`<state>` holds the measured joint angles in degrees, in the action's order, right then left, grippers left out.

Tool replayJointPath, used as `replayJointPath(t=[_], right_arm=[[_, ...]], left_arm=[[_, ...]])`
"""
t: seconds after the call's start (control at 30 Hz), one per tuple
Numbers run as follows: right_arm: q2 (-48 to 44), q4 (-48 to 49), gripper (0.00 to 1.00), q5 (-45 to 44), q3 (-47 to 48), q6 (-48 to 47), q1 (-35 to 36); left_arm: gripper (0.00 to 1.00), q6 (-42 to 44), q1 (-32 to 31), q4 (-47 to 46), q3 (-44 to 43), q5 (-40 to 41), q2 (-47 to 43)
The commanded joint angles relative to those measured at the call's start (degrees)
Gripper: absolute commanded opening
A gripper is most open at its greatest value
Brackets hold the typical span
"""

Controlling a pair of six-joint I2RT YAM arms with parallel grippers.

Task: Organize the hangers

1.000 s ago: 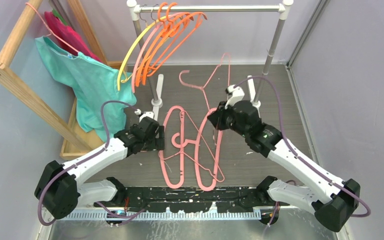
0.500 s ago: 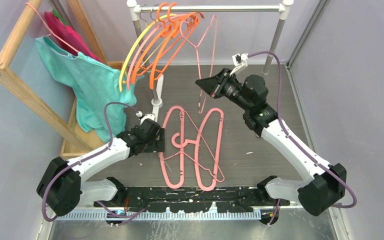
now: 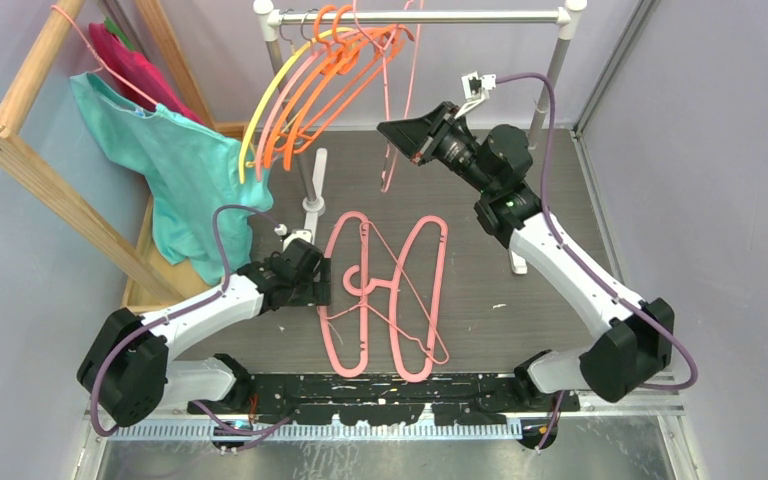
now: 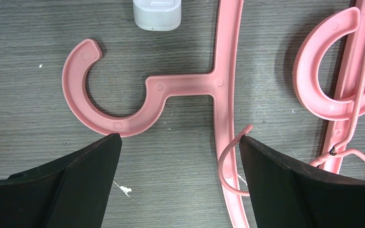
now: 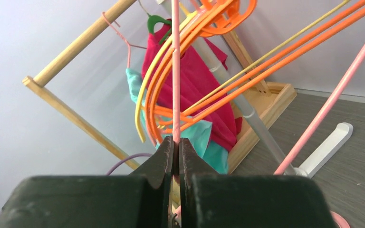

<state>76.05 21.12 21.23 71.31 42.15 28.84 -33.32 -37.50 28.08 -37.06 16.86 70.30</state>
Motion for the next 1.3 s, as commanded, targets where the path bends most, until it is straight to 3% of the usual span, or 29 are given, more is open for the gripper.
replayJointPath(t=[0.0, 0.4, 0.47, 0.53, 0.6, 0.7, 0.97, 1.1, 1.27], right_arm=[[4.1, 5.8, 0.01, -1.3, 3.2, 3.5, -1.3], [11.1, 12.7, 0.02, 1.3, 1.3, 13.0, -4.1], [10.9, 12.8, 0.15, 1.9, 0.4, 13.1, -4.2], [8.9, 13.0, 0.39, 1.4, -1.5, 12.1, -4.2], [6.1, 12.7, 0.55, 0.1, -3.8, 10.1, -4.2], [1.4, 9.3, 0.67, -2.4, -6.5, 6.1, -4.2], [-11.3, -9.8, 0.71, -10.8, -17.0, -7.5, -3.7], [-14.7, -19.5, 0.66, -13.9, -24.2, -13.2, -1.8], [-12.9, -26.9, 0.59, -18.3, -29.6, -20.4, 11.0]], left_arm=[[0.98, 1.0, 0.1, -1.8, -0.2, 0.0, -0.4], [0.98, 1.1, 0.1, -1.0, 0.3, 0.6, -1.1], [0.98, 1.1, 0.1, -1.1, 0.3, 0.6, -0.9], [0.98, 1.0, 0.1, -1.1, 0.3, 0.6, -0.7], [0.98, 1.1, 0.1, -1.2, 0.3, 0.6, -0.5], [0.98, 1.4, 0.1, -1.4, 0.1, 0.4, 0.1], [0.98, 1.3, 0.1, -1.1, -1.2, 0.2, 1.0], [0.98, 1.1, 0.2, -0.5, -1.8, 0.4, 1.0], [0.98, 0.9, 0.1, -0.6, -2.6, 1.1, 1.7]])
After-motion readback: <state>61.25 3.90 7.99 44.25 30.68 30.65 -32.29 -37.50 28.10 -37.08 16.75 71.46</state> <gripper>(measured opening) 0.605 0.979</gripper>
